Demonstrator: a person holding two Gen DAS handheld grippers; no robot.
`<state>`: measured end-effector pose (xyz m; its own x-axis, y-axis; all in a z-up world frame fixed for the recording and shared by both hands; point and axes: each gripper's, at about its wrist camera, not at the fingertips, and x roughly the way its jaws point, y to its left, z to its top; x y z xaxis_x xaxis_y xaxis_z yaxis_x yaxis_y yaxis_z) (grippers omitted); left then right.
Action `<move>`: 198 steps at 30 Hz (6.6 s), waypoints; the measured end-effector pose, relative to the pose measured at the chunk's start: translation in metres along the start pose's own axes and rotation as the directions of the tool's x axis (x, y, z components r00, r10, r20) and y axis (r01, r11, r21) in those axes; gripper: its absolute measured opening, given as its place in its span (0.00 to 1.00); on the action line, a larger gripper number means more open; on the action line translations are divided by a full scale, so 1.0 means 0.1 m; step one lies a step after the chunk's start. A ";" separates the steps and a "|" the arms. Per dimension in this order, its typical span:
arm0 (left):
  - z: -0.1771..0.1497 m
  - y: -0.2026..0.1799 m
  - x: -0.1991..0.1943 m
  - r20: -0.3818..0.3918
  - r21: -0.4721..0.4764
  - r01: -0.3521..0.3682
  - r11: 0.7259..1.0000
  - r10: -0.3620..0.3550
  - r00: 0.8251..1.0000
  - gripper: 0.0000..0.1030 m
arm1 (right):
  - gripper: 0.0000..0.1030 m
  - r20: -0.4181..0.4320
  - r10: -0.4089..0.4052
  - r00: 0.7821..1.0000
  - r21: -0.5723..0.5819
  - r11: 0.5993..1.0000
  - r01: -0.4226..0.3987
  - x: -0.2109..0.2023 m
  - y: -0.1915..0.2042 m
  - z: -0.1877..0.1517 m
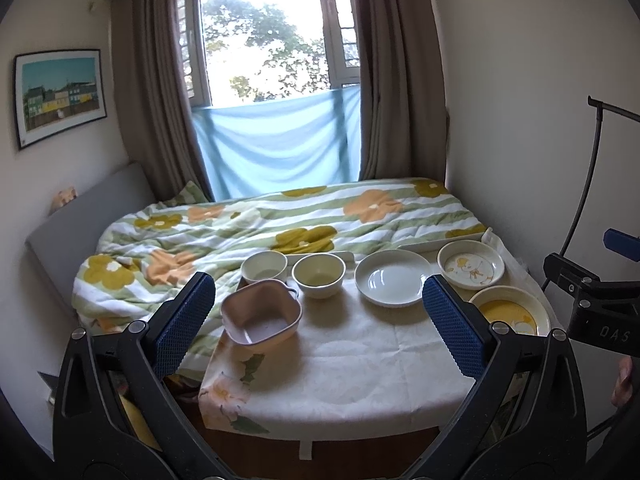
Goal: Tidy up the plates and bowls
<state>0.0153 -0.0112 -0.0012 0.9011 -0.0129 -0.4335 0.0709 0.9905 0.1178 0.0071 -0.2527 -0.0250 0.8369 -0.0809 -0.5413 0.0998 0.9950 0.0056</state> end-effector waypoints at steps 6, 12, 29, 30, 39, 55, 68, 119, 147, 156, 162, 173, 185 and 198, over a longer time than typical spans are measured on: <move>0.00 -0.03 -0.02 -0.003 0.003 -0.019 1.000 0.019 1.000 1.00 | 1.00 -0.002 -0.006 1.000 -0.002 1.000 0.006 0.00 0.00 0.01; -0.01 -0.03 -0.04 -0.007 -0.004 -0.013 1.000 0.013 1.000 1.00 | 1.00 -0.001 -0.005 1.000 0.002 1.000 0.005 0.00 -0.03 0.03; 0.01 0.01 -0.04 -0.013 -0.024 0.000 1.000 0.000 1.000 1.00 | 1.00 -0.002 -0.003 1.000 0.001 1.000 0.003 0.00 -0.02 0.03; 0.01 0.01 -0.04 -0.012 -0.024 0.000 1.000 0.000 1.000 1.00 | 1.00 -0.002 -0.003 1.000 0.001 1.000 0.003 0.00 -0.02 0.03; 0.01 0.02 -0.05 -0.012 -0.027 -0.004 1.000 0.003 1.000 1.00 | 1.00 -0.001 -0.002 1.000 -0.001 1.000 0.002 0.02 0.02 0.02; 0.00 0.06 -0.04 -0.009 -0.027 0.000 1.000 0.000 1.000 1.00 | 1.00 -0.002 0.002 1.000 0.000 1.000 -0.002 0.00 0.04 0.00; 0.11 -0.12 0.44 -0.106 0.041 0.210 0.977 -0.205 0.973 1.00 | 1.00 -0.106 -0.090 0.990 0.148 0.983 0.105 0.04 -0.19 -0.23; -1.19 -2.60 3.27 -0.767 0.063 0.663 0.746 -0.389 0.510 0.17 | 0.20 -0.465 0.256 0.848 0.490 0.872 0.006 2.31 -2.12 -1.52; -0.90 -0.85 2.64 -0.618 -0.151 0.337 0.929 -0.355 0.701 0.17 | 0.20 -0.471 0.423 0.774 0.233 0.906 -0.353 2.54 -0.92 -0.79; -1.31 0.17 2.67 -0.658 -0.229 0.172 0.958 -0.283 0.698 0.17 | 0.20 -0.542 0.490 0.683 0.169 0.859 -0.483 2.78 0.18 -0.88; -1.64 0.67 2.74 -0.675 -0.281 0.125 0.952 -0.288 0.680 0.17 | 0.20 -0.582 0.498 0.643 0.144 0.842 -0.520 2.94 0.73 -1.04; -1.87 0.86 2.83 -0.655 -0.267 0.160 0.950 -0.301 0.693 0.17 | 0.20 -0.580 0.465 0.668 0.127 0.862 -0.490 3.03 0.93 -1.16; -1.86 0.76 2.85 -0.657 -0.168 0.163 0.972 -0.233 0.717 0.18 | 0.20 -0.588 0.431 0.685 0.106 0.880 -0.463 3.02 1.00 -1.15; -1.89 0.67 2.72 -0.650 -0.150 0.132 0.980 -0.198 0.734 0.77 | 0.61 -0.577 0.421 0.700 0.050 0.873 -0.485 2.92 1.14 -1.15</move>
<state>0.1843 0.0771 -0.2803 0.3693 -0.1167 -0.9219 0.1241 0.9894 -0.0755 0.2009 -0.1562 -0.2791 0.3172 0.3965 -0.8615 -0.2919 0.9051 0.3092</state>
